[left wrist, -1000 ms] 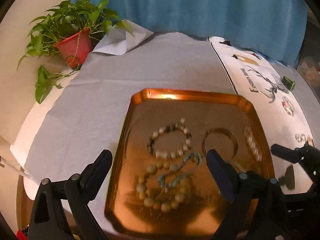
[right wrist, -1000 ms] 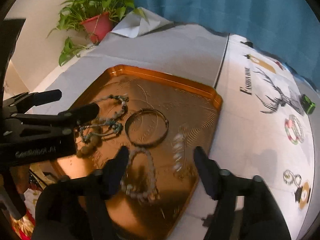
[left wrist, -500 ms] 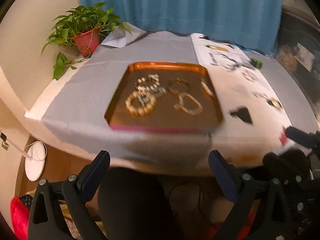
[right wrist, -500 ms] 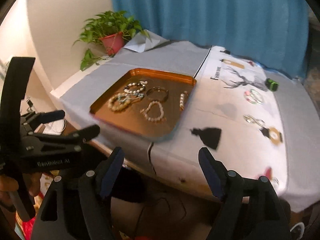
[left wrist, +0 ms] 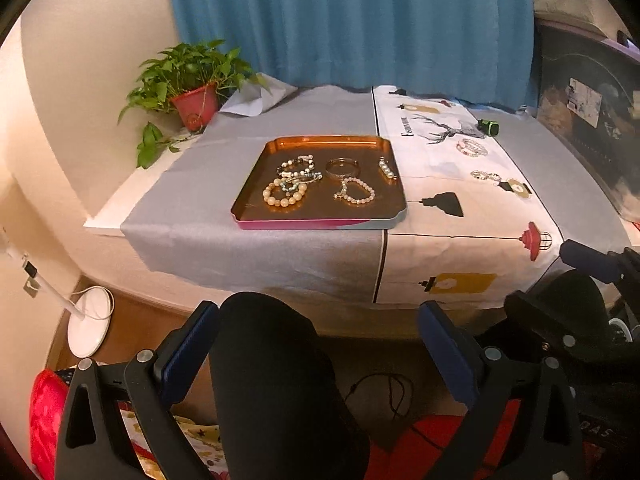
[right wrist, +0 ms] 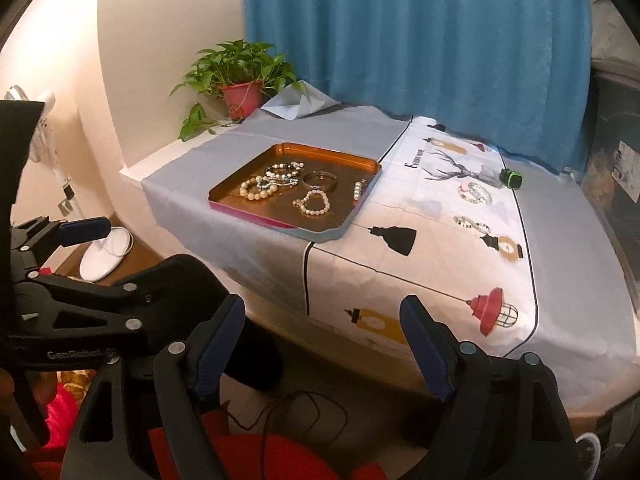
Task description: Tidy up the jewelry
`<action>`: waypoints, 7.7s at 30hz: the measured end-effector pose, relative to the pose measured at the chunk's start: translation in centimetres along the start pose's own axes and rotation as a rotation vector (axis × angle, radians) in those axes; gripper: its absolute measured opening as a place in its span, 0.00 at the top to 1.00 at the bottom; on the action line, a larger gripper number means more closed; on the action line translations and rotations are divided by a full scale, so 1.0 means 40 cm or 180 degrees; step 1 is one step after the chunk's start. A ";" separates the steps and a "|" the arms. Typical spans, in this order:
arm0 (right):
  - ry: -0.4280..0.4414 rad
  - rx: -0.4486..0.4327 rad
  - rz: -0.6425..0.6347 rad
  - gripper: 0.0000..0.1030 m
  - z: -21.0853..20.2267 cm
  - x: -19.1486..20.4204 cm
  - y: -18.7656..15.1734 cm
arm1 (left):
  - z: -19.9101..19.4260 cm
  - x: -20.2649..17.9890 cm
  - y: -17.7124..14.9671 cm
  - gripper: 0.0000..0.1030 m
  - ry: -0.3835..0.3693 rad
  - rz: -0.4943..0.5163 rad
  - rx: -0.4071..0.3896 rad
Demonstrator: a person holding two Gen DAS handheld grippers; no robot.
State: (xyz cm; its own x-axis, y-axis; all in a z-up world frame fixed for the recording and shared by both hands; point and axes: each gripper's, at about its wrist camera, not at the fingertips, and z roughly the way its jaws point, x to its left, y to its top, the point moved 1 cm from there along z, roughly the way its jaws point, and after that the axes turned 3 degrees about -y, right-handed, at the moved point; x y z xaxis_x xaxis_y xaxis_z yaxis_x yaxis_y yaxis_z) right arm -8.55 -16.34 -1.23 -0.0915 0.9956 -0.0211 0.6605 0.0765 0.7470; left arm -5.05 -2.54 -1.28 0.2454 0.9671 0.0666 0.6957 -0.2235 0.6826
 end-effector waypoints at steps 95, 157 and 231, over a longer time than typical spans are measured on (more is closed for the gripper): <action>-0.0796 0.0420 0.0837 0.97 0.574 -0.957 0.173 | 0.822 -0.678 0.736 0.95 -0.1710 0.1067 0.0920; 0.0453 0.0398 -0.0218 0.97 0.058 -0.020 0.040 | 0.054 0.100 0.124 0.95 -0.1057 -0.0114 0.0046; -0.0044 -0.0036 -0.0042 0.19 -0.059 0.000 0.035 | -0.041 0.016 0.035 0.05 -0.0092 0.0129 -0.0097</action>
State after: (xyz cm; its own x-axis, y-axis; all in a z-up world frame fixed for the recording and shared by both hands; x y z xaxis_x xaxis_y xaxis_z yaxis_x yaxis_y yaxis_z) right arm -9.39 -16.35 1.41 -0.0899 0.9951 -0.0401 0.6508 0.0892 0.7540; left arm -5.01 -2.02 0.91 0.2928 0.9533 0.0739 0.6640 -0.2583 0.7017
